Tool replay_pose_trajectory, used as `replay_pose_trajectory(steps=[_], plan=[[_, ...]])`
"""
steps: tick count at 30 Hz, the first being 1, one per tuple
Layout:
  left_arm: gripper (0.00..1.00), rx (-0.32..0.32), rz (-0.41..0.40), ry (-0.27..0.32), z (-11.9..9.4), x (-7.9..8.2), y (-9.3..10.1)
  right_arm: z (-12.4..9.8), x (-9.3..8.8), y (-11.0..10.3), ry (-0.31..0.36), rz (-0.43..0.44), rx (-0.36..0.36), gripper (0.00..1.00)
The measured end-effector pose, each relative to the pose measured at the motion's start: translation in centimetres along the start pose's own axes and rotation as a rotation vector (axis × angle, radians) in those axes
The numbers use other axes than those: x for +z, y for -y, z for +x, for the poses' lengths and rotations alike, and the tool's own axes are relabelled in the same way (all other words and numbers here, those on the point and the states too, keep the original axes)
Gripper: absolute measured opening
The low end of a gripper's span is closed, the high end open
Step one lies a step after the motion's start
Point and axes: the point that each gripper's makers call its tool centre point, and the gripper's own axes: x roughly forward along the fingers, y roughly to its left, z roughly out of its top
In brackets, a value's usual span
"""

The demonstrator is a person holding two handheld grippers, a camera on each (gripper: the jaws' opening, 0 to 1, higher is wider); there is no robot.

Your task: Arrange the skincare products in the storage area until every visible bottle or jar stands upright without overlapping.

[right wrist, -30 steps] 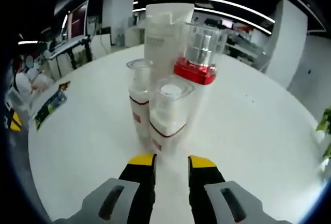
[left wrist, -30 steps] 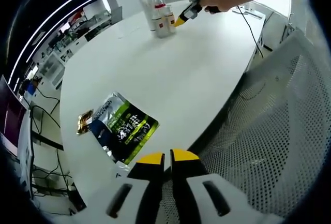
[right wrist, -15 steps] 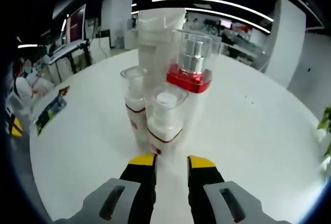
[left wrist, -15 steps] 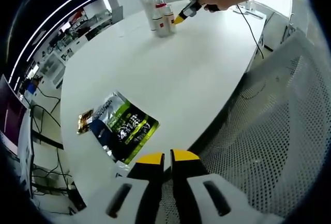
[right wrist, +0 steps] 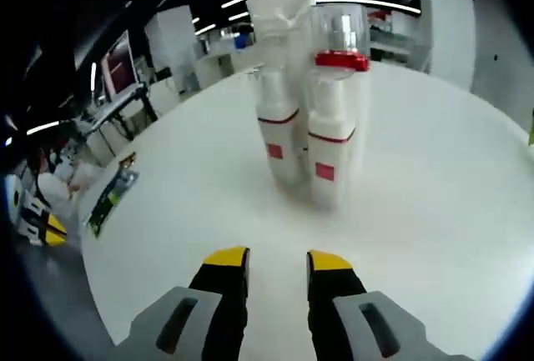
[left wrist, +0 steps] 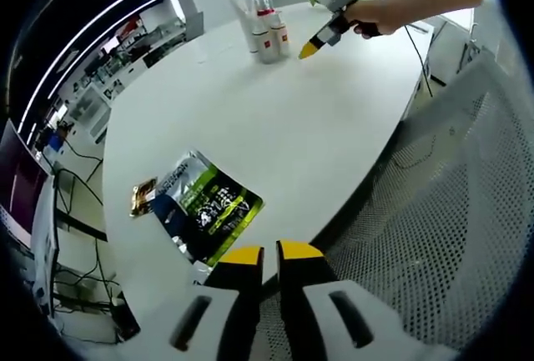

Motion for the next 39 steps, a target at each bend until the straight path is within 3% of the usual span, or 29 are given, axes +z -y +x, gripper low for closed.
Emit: replay_pose_trajectory(steps=[3, 10, 12, 18, 27, 30, 33, 36, 38, 39], plan=[[0.04, 0.005, -0.001, 0.004, 0.0, 0.1, -0.1, 0.0, -0.2, -2.9, 0.002, 0.026, 0.046, 0.35], [0.03, 0.014, 0.0, 0.019, -0.2, 0.3, -0.3, 1.2, 0.2, -8.5, -0.023, 0.03, 0.17, 0.42], [0.03, 0.013, 0.003, 0.025, -0.2, 0.5, -0.3, 2.2, -0.4, -12.2, -0.064, 0.054, 0.25, 0.44], [0.03, 0.012, 0.018, 0.06, -0.4, 1.1, -0.2, 3.3, 1.0, -18.3, -0.063, 0.099, 0.315, 0.56], [0.0, -0.032, 0.06, 0.087, -0.6, 1.7, 1.0, 3.5, 0.9, -24.5, -0.18, 0.021, 0.362, 0.64], [0.0, -0.108, 0.091, 0.069, -0.4, 1.4, 2.7, 3.5, 0.3, -25.6, -0.249, 0.031, 0.353, 0.65], [0.0, -0.115, 0.14, 0.067, -0.4, 1.5, 3.3, 3.8, 0.0, -27.1, -0.293, 0.025, 0.355, 0.7], [0.0, -0.118, 0.131, 0.049, -0.3, 1.2, 3.2, 4.2, -0.4, -28.8, -0.364, 0.02, 0.346, 0.74], [0.0, -0.164, 0.143, -0.069, 0.3, -1.1, 3.9, 4.5, -0.4, -29.6, -0.391, 0.028, 0.342, 0.75], [0.0, -0.165, 0.155, -0.088, 0.4, -1.4, 3.9, 4.6, -0.4, -30.0, -0.404, 0.032, 0.34, 0.76]])
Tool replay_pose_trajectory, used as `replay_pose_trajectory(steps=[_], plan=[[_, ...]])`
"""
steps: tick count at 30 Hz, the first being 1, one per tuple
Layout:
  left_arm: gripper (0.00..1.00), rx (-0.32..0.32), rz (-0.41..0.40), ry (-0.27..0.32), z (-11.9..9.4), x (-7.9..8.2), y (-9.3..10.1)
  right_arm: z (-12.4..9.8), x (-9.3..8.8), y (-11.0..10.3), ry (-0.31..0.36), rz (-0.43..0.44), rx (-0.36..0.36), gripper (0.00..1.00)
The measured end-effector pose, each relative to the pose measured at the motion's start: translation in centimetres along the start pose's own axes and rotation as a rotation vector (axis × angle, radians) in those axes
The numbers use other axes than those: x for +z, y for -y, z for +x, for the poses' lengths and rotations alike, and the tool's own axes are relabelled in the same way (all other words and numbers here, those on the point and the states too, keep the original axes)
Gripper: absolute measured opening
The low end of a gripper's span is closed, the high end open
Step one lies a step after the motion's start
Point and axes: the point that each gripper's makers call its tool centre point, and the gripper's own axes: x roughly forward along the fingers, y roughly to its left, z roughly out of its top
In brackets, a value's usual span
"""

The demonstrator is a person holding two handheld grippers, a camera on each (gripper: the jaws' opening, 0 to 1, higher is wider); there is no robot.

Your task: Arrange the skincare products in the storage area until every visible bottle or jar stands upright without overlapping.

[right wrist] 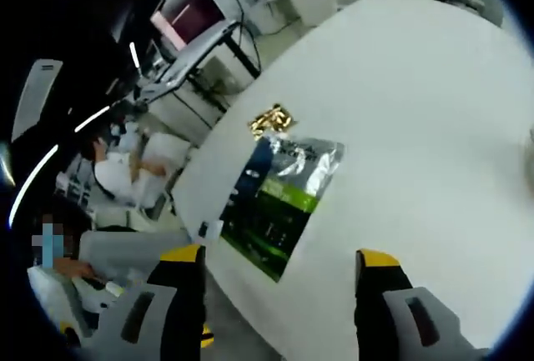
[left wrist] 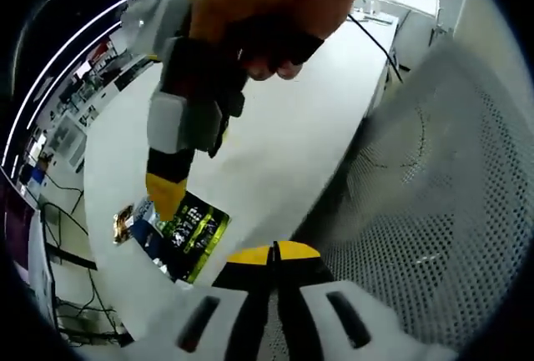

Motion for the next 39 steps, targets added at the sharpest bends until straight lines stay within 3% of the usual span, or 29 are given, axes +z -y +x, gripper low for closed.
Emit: replay_pose_trajectory(steps=[2, 5, 11, 17, 20, 22, 26, 30, 32, 33, 37, 39], plan=[[0.0, -0.004, 0.021, -0.04, 0.2, -0.6, 0.1, 0.6, 0.2, -0.5, -0.068, 0.028, -0.046, 0.78], [0.0, 0.033, 0.035, -0.003, 0.0, 0.0, -0.7, 1.7, 1.6, -1.3, -0.064, 0.031, -0.073, 0.8], [0.01, 0.041, 0.063, -0.009, -0.1, 0.0, -0.7, 4.5, 2.9, -1.2, -0.069, 0.141, -0.212, 0.9], [0.05, 0.031, 0.076, -0.021, 0.1, -0.3, -0.5, 6.5, 2.7, -0.8, -0.122, 0.074, -0.381, 0.97], [0.05, 0.041, 0.086, -0.014, -0.1, -0.1, -0.6, 7.7, 2.6, -1.1, -0.131, 0.067, -0.401, 0.99], [0.04, 0.091, 0.103, 0.052, -0.8, 1.1, -1.4, 7.9, 2.6, -0.4, -0.165, 0.018, -0.47, 0.99], [0.02, 0.107, 0.112, 0.094, -1.2, 1.8, -1.5, 7.9, 2.2, -0.1, -0.21, -0.062, -0.511, 0.97], [0.02, 0.1, 0.13, 0.098, -1.0, 2.0, -1.3, 7.8, 2.6, 0.0, -0.149, -0.067, -0.502, 0.97], [0.03, 0.097, 0.149, 0.107, -1.0, 2.3, -1.1, 7.8, 2.9, -0.2, -0.151, -0.126, -0.484, 0.9], [0.03, 0.099, 0.158, 0.116, -1.1, 2.5, -1.1, 7.7, 3.1, -0.3, -0.157, -0.168, -0.472, 0.79], [0.03, 0.104, 0.161, 0.148, -1.3, 3.2, -1.2, 7.5, 3.2, -0.5, -0.19, -0.277, -0.432, 0.73], [0.02, 0.099, 0.19, 0.144, -1.2, 3.2, -0.9, 7.3, 3.4, 0.1, -0.158, -0.277, -0.43, 0.66]])
